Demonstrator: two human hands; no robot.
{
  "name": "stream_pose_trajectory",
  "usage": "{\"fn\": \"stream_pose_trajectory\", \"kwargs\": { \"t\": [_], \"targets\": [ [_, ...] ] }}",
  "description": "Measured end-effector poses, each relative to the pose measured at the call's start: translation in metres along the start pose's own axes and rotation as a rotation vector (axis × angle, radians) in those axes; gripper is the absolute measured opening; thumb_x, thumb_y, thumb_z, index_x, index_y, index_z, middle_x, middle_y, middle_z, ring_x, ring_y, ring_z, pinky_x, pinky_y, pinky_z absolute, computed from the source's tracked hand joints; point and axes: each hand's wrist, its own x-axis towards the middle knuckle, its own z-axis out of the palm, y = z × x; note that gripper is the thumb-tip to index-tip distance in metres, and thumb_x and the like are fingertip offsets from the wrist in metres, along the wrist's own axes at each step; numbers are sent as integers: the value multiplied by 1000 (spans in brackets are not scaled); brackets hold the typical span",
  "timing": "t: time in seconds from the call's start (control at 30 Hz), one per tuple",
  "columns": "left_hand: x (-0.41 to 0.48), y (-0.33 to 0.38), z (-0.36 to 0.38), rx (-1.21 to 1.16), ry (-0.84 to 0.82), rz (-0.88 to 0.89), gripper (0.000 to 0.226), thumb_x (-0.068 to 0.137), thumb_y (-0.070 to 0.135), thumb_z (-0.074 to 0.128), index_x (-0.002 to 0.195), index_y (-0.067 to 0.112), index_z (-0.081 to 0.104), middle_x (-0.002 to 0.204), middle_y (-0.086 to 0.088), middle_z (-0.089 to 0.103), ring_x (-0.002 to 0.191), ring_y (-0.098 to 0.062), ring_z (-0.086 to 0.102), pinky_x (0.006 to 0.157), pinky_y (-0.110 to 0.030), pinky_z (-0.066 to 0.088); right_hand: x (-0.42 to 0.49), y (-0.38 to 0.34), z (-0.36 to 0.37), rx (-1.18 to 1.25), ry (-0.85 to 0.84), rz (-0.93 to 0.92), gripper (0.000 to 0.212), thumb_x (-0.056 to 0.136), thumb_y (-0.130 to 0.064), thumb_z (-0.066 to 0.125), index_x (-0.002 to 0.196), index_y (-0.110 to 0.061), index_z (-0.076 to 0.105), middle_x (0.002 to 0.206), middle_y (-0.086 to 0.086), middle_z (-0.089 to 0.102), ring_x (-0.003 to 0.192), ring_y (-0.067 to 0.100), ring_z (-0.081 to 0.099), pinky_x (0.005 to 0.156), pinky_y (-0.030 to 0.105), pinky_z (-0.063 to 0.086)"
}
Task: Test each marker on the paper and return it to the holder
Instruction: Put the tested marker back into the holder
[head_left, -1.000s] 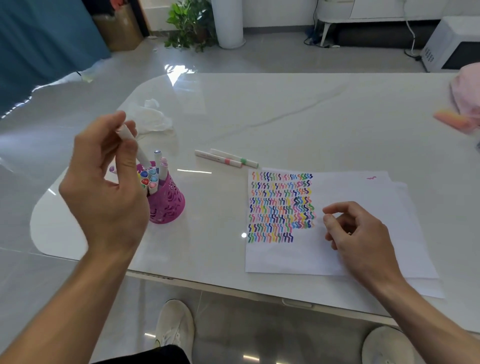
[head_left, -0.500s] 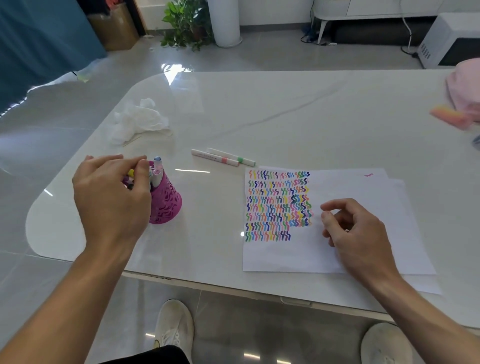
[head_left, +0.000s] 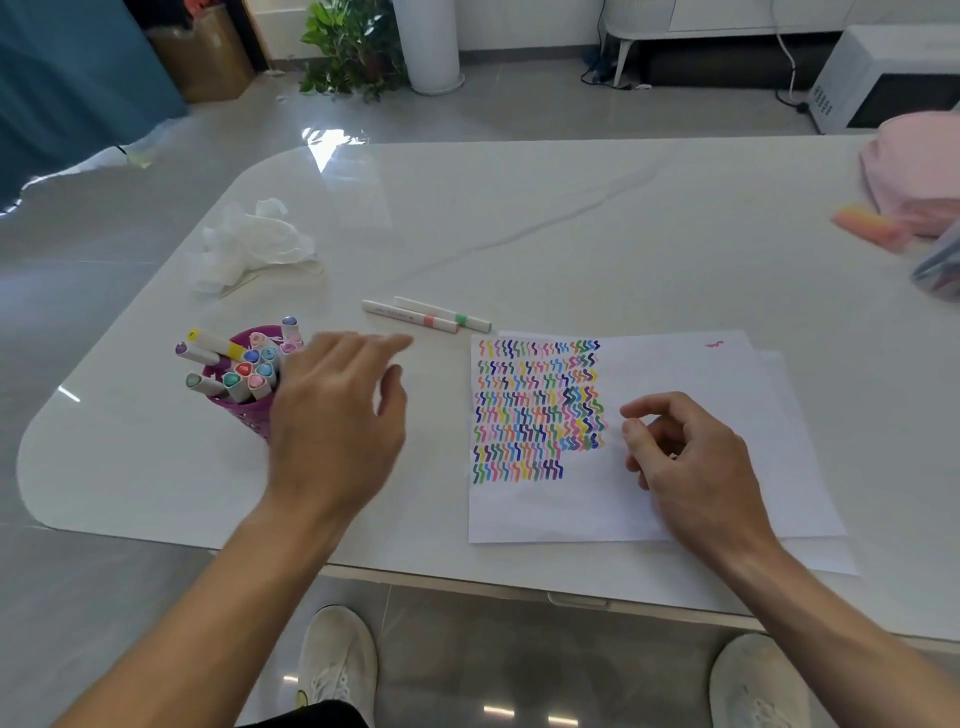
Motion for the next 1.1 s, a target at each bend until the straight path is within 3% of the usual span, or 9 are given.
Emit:
{"fn": "stream_pose_trajectory", "kwargs": {
  "t": [0.13, 0.27, 0.43, 0.63, 0.7, 0.77, 0.83, 0.93, 1.1],
  "targets": [
    [-5, 13, 26, -60, -179, 3, 26, 92, 11, 66, 117, 17, 71, 111, 0, 74, 107, -23, 65, 89, -40, 51, 0, 0, -1, 17, 0, 2, 9, 98, -21, 65, 98, -30, 67, 67, -9, 69, 61, 11, 64, 64, 30, 52],
    [1, 14, 48, -83, -319, -86, 34, 98, 17, 56, 131, 19, 62, 133, 1, 64, 123, -22, 57, 101, -39, 46, 0, -1, -3, 21, -5, -3, 9, 98, -21, 64, 98, -30, 66, 66, -8, 69, 60, 11, 64, 64, 28, 52],
    [14, -2, 76, -98, -431, -107, 54, 103, 22, 42, 156, 22, 31, 164, 4, 25, 152, -14, 19, 123, -39, 22, -1, 0, -5, 26, -15, 10, 9, 98, -21, 65, 97, -30, 67, 68, -8, 69, 59, 11, 64, 64, 30, 53],
    [21, -12, 95, -88, -524, -159, 55, 108, 29, 27, 160, 26, 10, 167, 9, 2, 153, -5, -2, 125, -33, 2, -4, 2, -5, -4, -44, -3, 9, 98, -22, 65, 99, -31, 66, 66, -2, 68, 62, 13, 64, 68, 36, 55],
    [23, -12, 97, -92, -519, -163, 55, 108, 28, 27, 160, 25, 12, 168, 8, 7, 154, -9, 5, 124, -34, 6, -4, 3, -6, -11, -52, -7, 9, 99, -22, 64, 100, -31, 66, 66, -1, 67, 63, 15, 64, 70, 40, 56],
    [25, -11, 98, -95, -433, -152, 53, 106, 21, 33, 158, 21, 24, 163, 1, 27, 148, -20, 23, 119, -38, 19, -4, 3, -7, -10, -54, -7, 9, 99, -23, 64, 101, -31, 65, 66, -1, 67, 64, 16, 64, 71, 42, 57],
    [27, -11, 96, -79, -359, -134, 55, 100, 7, 42, 154, 16, 35, 149, -3, 44, 136, -27, 36, 110, -41, 29, -4, 4, -7, -8, -57, -7, 8, 99, -23, 64, 101, -31, 65, 67, -1, 67, 64, 15, 64, 71, 42, 57],
    [27, -10, 95, -33, -347, -111, 59, 87, -5, 51, 142, 16, 51, 129, -3, 53, 125, -28, 43, 104, -41, 36, -4, 3, -7, -6, -61, -8, 7, 99, -25, 63, 102, -31, 65, 67, -2, 68, 66, 15, 65, 71, 43, 58],
    [26, -11, 91, -7, -230, -106, 24, 90, 0, 60, 110, 10, 69, 114, -5, 60, 111, -29, 51, 94, -43, 42, -4, 3, -6, -4, -65, -9, 7, 99, -25, 63, 101, -31, 65, 67, -1, 67, 65, 15, 64, 71, 42, 57]
  ]
}}
